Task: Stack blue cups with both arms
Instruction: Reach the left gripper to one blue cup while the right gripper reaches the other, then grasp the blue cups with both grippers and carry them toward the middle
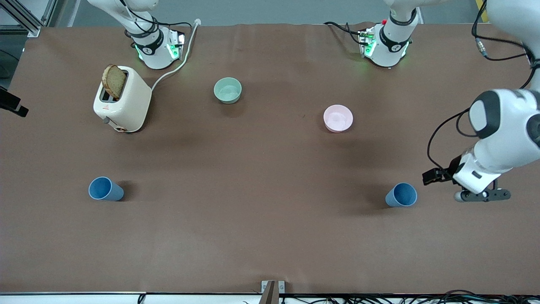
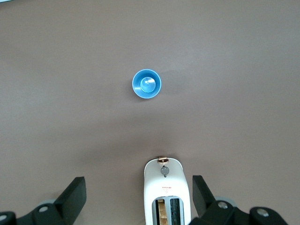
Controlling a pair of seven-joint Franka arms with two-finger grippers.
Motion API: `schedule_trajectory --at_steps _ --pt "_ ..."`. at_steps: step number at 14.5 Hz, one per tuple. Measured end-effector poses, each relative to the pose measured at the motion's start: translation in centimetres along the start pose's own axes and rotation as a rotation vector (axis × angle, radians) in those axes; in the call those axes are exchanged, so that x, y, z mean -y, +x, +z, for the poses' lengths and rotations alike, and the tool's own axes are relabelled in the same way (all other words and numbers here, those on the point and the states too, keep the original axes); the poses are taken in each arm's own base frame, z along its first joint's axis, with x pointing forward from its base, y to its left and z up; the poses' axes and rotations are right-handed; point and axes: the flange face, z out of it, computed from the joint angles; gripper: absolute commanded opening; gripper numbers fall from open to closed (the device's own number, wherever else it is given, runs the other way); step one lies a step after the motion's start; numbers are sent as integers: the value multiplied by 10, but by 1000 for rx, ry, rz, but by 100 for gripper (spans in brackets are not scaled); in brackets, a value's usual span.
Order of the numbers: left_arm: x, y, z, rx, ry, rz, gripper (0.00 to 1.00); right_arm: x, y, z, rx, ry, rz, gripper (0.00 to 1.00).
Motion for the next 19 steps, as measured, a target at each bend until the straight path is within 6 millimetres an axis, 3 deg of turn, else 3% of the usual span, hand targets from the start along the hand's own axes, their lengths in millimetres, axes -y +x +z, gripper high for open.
schedule_trajectory --at_steps 1,3,7,12,15,19 --pt "1 3 17 4 -4 -5 96 0 4 7 7 -1 1 100" --pt "-1 5 49 29 -11 -8 82 0 27 42 14 -3 3 100" --pt "-16 10 91 71 -22 12 46 -9 99 173 -15 -16 -9 100" --pt "-10 11 115 88 -27 19 0 -26 134 307 41 -27 -88 100" --pt "-16 12 113 82 -30 27 0 -28 133 362 45 -29 -136 100" --pt "-53 17 81 49 -44 12 0 -29 123 388 23 -33 -140 97"
